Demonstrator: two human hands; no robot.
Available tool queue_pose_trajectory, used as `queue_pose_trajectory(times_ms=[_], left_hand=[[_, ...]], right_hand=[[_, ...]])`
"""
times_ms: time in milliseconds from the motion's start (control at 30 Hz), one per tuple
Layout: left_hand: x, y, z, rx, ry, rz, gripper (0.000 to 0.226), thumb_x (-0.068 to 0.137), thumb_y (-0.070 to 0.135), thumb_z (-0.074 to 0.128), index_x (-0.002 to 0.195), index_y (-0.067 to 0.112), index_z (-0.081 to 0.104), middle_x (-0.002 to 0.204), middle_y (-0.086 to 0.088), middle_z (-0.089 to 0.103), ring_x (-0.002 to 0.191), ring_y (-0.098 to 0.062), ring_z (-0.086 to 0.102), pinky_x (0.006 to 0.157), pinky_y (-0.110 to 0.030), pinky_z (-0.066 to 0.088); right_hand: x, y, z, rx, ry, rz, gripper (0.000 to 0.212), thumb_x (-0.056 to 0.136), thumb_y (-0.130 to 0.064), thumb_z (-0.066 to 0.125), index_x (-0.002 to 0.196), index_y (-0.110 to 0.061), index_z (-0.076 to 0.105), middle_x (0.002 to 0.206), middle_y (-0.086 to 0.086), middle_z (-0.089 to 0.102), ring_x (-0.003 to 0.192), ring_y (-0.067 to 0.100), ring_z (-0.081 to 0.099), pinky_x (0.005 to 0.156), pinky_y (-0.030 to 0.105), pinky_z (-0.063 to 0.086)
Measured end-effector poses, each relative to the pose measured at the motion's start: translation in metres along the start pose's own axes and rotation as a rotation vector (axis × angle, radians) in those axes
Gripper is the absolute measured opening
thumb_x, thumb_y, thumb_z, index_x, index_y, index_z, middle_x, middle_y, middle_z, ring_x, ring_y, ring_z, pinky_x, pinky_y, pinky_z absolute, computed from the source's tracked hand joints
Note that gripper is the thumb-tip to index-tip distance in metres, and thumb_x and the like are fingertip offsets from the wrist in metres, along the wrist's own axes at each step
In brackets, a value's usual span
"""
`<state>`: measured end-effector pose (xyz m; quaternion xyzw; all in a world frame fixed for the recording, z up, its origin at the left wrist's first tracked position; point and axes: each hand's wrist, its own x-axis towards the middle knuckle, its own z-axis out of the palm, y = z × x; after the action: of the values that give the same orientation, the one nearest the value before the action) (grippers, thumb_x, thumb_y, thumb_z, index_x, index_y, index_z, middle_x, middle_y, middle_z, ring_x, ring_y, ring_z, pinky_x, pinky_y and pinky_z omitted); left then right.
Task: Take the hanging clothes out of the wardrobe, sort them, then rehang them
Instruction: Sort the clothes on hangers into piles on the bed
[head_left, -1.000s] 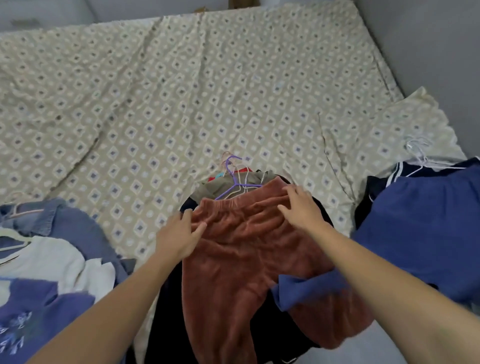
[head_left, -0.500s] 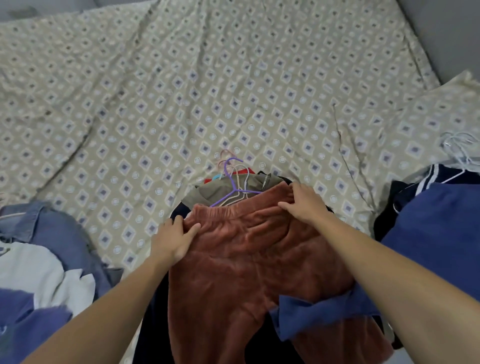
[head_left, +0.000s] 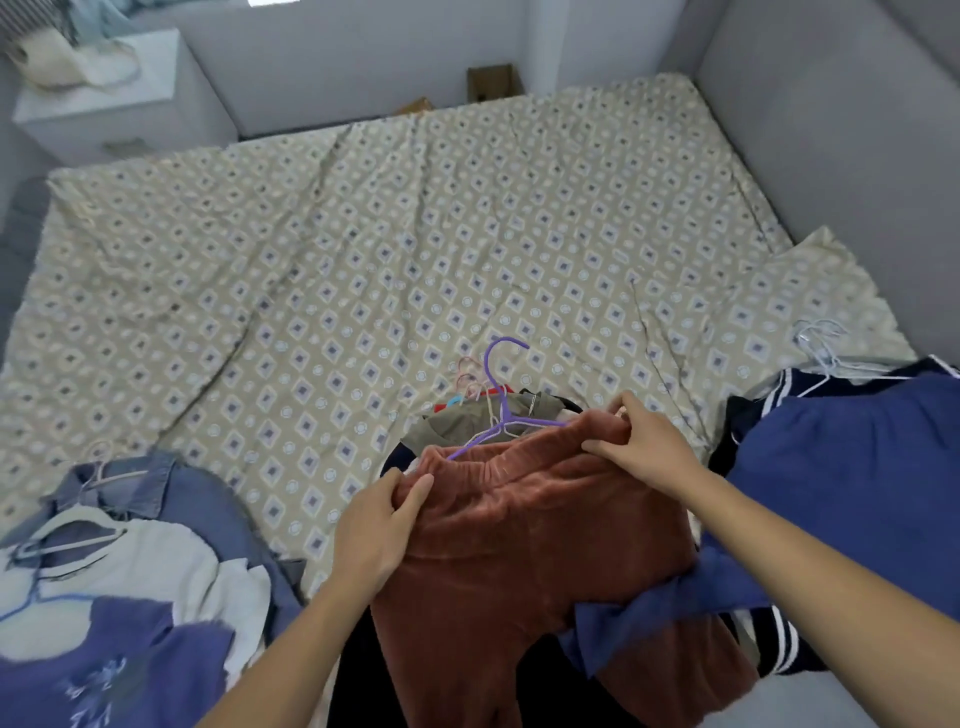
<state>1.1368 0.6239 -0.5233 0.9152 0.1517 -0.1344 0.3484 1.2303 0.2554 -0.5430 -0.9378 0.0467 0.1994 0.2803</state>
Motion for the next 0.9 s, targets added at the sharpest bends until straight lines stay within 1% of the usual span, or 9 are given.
queue_pose_trajectory(times_ms=[133,267,333,433,500,600,733,833,900], left_hand=[[-0.03,0.012,-0.052,-0.019,0.027,0.088,0.058,0.098,0.066,0.054,0.066,0.018,0.046,0.057,0.001,0.053,0.059,-0.013,0.054,0.06,-0.039,0.042],[-0.077,0.026,-0.087,-0.033,0.004,0.226,0.06,0.094,0.069,0.057,0.062,0.021,0.042,0.057,0.004,0.054,0.058,-0.011,0.053,0.058,-0.038,0.041],[-0.107,0.036,-0.098,-0.058,-0.037,0.28,0.057,0.095,0.065,0.061,0.061,0.023,0.042,0.058,0.007,0.055,0.06,-0.012,0.054,0.056,-0.037,0.038],[-0.152,0.048,-0.108,-0.046,-0.089,0.379,0.058,0.095,0.066,0.059,0.064,0.021,0.043,0.058,0.004,0.055,0.062,-0.015,0.057,0.058,-0.038,0.041],[-0.178,0.057,-0.116,-0.04,-0.099,0.438,0.059,0.094,0.069,0.057,0.064,0.02,0.041,0.057,0.003,0.054,0.062,-0.013,0.057,0.058,-0.037,0.04],[-0.205,0.079,-0.128,-0.02,-0.085,0.551,0.065,0.087,0.08,0.045,0.062,0.019,0.042,0.055,0.002,0.054,0.061,-0.015,0.057,0.056,-0.038,0.036],[-0.229,0.113,-0.136,0.019,-0.085,0.675,0.068,0.084,0.083,0.039,0.063,0.018,0.046,0.058,0.0,0.056,0.068,-0.026,0.062,0.058,-0.04,0.041],[-0.246,0.14,-0.133,0.076,-0.06,0.749,0.064,0.09,0.08,0.046,0.071,0.019,0.057,0.065,0.0,0.064,0.077,-0.03,0.067,0.06,-0.04,0.042],[-0.258,0.158,-0.125,0.108,-0.065,0.768,0.058,0.092,0.074,0.052,0.071,0.02,0.055,0.065,0.001,0.063,0.078,-0.029,0.067,0.06,-0.039,0.04]], right_hand=[[-0.06,-0.05,-0.045,0.063,0.043,0.033,0.062,0.069,-0.085,0.067,0.108,-0.04,0.052,0.103,-0.01,0.066,0.095,0.015,0.063,0.084,0.041,0.054],[-0.142,-0.079,-0.085,0.018,0.129,0.065,0.065,0.066,-0.092,0.058,0.091,-0.033,0.06,0.095,-0.007,0.067,0.091,0.019,0.063,0.075,0.039,0.048],[-0.189,-0.082,-0.1,0.029,0.174,0.093,0.064,0.065,-0.092,0.06,0.085,-0.031,0.061,0.091,-0.008,0.067,0.089,0.019,0.062,0.074,0.039,0.047],[-0.259,-0.082,-0.118,0.053,0.218,0.128,0.066,0.064,-0.092,0.061,0.087,-0.031,0.066,0.086,-0.011,0.069,0.086,0.016,0.064,0.071,0.037,0.047],[-0.3,-0.08,-0.126,0.073,0.246,0.143,0.067,0.062,-0.093,0.063,0.09,-0.032,0.07,0.087,-0.011,0.071,0.086,0.013,0.065,0.078,0.04,0.053],[-0.351,-0.074,-0.139,0.081,0.331,0.166,0.063,0.062,-0.091,0.067,0.086,-0.033,0.069,0.085,-0.011,0.071,0.085,0.012,0.066,0.084,0.044,0.054],[-0.406,-0.066,-0.158,0.096,0.482,0.173,0.08,0.057,-0.099,0.063,0.086,-0.025,0.069,0.084,-0.009,0.072,0.083,0.014,0.066,0.082,0.045,0.054],[-0.438,-0.054,-0.171,0.112,0.543,0.158,0.055,0.065,-0.085,0.072,0.092,-0.037,0.072,0.093,-0.019,0.074,0.092,0.006,0.067,0.089,0.042,0.055],[-0.455,-0.041,-0.178,0.115,0.563,0.14,0.044,0.069,-0.079,0.074,0.095,-0.044,0.071,0.098,-0.024,0.074,0.097,0.004,0.067,0.093,0.042,0.055]])
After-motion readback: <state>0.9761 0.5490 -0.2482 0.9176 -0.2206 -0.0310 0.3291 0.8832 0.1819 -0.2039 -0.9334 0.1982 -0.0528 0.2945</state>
